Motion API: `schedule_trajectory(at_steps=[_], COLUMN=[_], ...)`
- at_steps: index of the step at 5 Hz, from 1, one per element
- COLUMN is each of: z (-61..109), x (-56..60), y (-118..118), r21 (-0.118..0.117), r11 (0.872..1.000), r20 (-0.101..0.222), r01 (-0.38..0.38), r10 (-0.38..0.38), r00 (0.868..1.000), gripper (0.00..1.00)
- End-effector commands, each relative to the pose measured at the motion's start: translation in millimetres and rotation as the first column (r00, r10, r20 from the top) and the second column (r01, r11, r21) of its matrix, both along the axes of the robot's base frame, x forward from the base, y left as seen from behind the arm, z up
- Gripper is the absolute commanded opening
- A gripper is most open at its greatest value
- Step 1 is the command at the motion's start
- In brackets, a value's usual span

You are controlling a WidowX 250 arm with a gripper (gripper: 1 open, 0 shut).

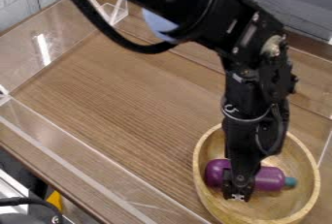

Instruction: Remove the purple eggplant from inside the brown bowl and put it on the table

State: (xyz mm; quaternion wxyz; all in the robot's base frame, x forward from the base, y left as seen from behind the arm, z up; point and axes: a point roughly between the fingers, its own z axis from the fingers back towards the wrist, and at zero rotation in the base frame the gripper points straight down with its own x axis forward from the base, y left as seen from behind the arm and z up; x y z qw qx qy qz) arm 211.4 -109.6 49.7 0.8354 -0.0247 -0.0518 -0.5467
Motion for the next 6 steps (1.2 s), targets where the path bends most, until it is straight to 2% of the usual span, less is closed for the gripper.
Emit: schedule_trajectory(at_steps=[1,3,4,5,6], z=[-0.7,-8.5,-12.3,-4.6,4.3], x=[2.7,0.8,1.4,3.0,3.8], y=[-9.8,4.5,9.9,5.9,21.3], r21=[-0.018,-0.048,-0.059,-0.065,-0.072], r11=[1.0,0.997,0.998,0.998,0.997], r20=[0.034,0.053,0.061,0.065,0.07], r01=[0.007,-0.061,0.001,-0.012,0.002], r10=[-0.007,0.064,0.003,0.016,0.003], r00=[0.999,0.997,0.998,0.998,0.998], gripper=[0.0,0.0,0.0,0.0,0.0])
